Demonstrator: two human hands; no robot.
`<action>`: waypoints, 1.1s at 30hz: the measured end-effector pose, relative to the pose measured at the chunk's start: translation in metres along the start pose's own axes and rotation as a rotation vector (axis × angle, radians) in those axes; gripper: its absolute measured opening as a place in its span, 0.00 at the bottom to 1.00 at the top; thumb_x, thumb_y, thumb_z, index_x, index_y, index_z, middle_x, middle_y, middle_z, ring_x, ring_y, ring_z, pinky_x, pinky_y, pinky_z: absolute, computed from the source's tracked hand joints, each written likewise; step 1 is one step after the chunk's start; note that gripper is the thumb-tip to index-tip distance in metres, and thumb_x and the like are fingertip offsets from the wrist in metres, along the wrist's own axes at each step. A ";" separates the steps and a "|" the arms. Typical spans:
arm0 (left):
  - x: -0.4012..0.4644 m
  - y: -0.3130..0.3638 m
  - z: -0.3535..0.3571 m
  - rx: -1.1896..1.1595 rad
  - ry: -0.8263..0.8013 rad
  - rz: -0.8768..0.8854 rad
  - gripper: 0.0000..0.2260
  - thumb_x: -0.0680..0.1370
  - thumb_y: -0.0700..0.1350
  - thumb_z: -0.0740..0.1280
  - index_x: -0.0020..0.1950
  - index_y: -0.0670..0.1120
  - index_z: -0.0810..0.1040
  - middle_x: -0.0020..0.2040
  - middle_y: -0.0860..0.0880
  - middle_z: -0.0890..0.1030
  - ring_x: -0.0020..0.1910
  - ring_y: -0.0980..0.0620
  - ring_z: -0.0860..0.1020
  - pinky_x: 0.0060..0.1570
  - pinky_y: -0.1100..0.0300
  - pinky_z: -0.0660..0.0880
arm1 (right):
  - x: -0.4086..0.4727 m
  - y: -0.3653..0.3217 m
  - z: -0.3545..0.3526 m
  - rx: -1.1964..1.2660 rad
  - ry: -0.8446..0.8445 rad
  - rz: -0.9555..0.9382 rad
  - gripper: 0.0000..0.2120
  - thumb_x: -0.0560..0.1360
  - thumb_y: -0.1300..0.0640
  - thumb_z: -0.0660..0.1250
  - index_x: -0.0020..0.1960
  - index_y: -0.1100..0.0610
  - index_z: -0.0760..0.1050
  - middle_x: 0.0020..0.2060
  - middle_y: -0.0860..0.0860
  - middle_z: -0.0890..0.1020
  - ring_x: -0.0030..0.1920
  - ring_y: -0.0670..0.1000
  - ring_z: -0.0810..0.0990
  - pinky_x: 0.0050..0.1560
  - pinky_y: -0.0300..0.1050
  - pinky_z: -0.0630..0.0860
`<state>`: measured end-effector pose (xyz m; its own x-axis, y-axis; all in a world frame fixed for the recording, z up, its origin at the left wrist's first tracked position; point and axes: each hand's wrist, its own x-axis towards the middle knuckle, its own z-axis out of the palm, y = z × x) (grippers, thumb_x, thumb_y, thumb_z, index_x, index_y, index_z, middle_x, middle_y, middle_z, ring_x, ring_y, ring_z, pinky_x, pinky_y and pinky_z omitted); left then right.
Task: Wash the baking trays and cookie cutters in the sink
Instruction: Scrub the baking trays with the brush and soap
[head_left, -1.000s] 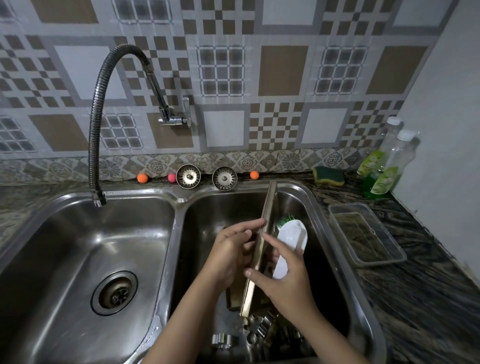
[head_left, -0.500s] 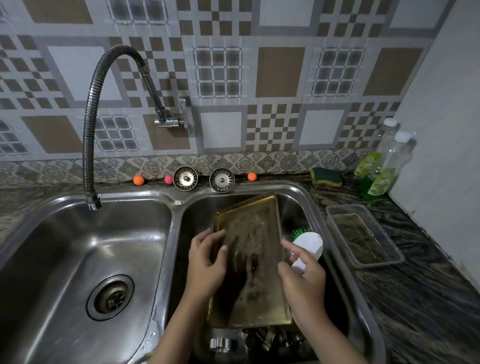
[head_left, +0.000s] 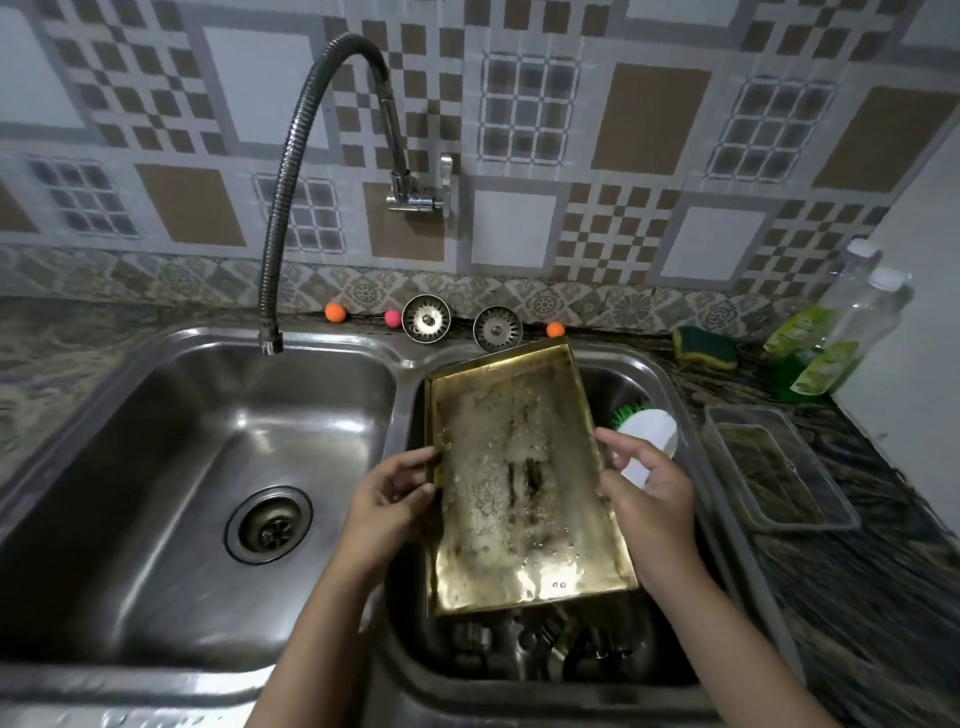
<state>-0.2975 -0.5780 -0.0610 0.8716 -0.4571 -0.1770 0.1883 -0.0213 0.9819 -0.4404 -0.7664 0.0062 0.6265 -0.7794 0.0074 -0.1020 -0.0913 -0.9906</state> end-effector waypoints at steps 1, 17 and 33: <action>0.000 0.000 -0.004 0.011 0.032 0.018 0.18 0.76 0.31 0.65 0.54 0.54 0.81 0.47 0.43 0.79 0.45 0.48 0.77 0.40 0.55 0.76 | 0.003 -0.004 0.003 -0.057 -0.029 -0.019 0.15 0.72 0.69 0.67 0.47 0.49 0.80 0.40 0.48 0.75 0.37 0.40 0.75 0.38 0.27 0.72; 0.015 0.012 -0.185 0.219 0.451 0.045 0.15 0.78 0.31 0.60 0.63 0.42 0.76 0.57 0.44 0.79 0.57 0.47 0.78 0.57 0.48 0.76 | 0.032 -0.035 0.079 -1.156 -0.256 -0.460 0.32 0.70 0.54 0.72 0.70 0.45 0.63 0.56 0.53 0.72 0.58 0.57 0.66 0.54 0.55 0.71; 0.098 -0.075 -0.269 0.432 0.443 -0.338 0.18 0.75 0.31 0.61 0.60 0.48 0.77 0.60 0.45 0.76 0.60 0.44 0.75 0.61 0.47 0.73 | 0.025 0.022 0.111 -0.769 -0.250 -0.380 0.31 0.64 0.60 0.74 0.65 0.45 0.70 0.43 0.45 0.70 0.47 0.48 0.70 0.42 0.31 0.63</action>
<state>-0.1048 -0.3824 -0.1705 0.9167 0.0401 -0.3975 0.3646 -0.4910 0.7912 -0.3413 -0.7191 -0.0302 0.8644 -0.4623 0.1977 -0.2869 -0.7763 -0.5612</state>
